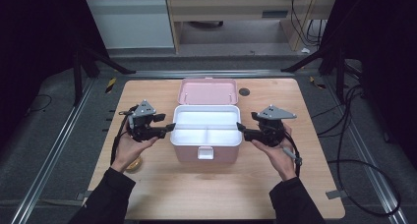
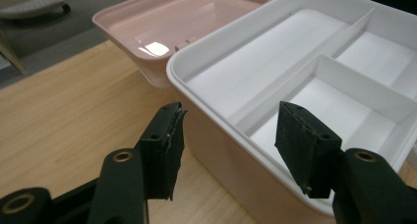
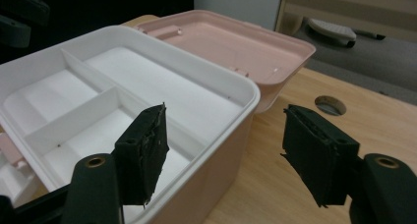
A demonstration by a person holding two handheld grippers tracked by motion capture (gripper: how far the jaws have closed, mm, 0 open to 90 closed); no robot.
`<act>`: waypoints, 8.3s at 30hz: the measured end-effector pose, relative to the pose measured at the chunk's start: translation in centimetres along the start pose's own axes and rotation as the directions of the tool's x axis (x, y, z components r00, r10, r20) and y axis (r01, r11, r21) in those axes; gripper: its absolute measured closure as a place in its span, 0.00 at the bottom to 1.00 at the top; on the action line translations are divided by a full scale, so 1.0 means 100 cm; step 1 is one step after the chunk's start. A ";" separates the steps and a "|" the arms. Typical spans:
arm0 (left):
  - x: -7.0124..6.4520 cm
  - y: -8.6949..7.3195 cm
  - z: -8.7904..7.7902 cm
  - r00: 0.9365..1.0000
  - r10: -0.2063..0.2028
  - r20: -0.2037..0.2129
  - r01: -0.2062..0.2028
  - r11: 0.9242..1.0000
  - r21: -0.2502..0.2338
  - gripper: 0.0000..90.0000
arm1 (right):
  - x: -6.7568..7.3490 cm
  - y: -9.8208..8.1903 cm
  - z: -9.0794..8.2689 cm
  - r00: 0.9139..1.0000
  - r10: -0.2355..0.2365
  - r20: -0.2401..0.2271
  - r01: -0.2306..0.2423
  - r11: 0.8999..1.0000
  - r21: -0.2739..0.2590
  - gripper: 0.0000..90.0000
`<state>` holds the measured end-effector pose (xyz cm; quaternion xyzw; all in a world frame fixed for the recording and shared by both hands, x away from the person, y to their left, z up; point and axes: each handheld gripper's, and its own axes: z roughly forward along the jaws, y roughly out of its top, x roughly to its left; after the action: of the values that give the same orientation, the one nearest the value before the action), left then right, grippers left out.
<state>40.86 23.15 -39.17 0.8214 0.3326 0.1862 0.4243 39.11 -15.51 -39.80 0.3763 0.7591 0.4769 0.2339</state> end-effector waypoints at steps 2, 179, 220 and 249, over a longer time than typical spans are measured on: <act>0.003 0.004 0.002 0.999 0.033 -0.008 -0.033 0.999 0.011 0.49 | -0.004 0.005 -0.001 1.000 -0.008 -0.002 0.008 1.000 -0.019 0.38; -0.104 -0.073 0.041 0.752 0.305 0.585 -0.610 0.659 0.440 0.96 | 0.090 -0.080 0.025 0.685 -0.262 -0.680 0.652 0.635 0.413 0.97; 0.030 -0.094 -0.052 0.993 -0.060 -0.104 0.094 0.929 0.359 0.25 | -0.018 -0.086 -0.028 1.000 0.006 0.021 -0.014 0.905 0.425 0.32; 0.047 -0.120 -0.012 0.994 -0.064 -0.084 0.101 0.804 0.586 0.13 | -0.016 -0.092 -0.019 1.000 -0.022 -0.014 0.026 0.879 0.476 0.28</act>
<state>38.81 32.16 -48.19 0.8912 0.4219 0.0801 0.1463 35.53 -20.19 -47.30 0.4108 0.8585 0.2745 0.1372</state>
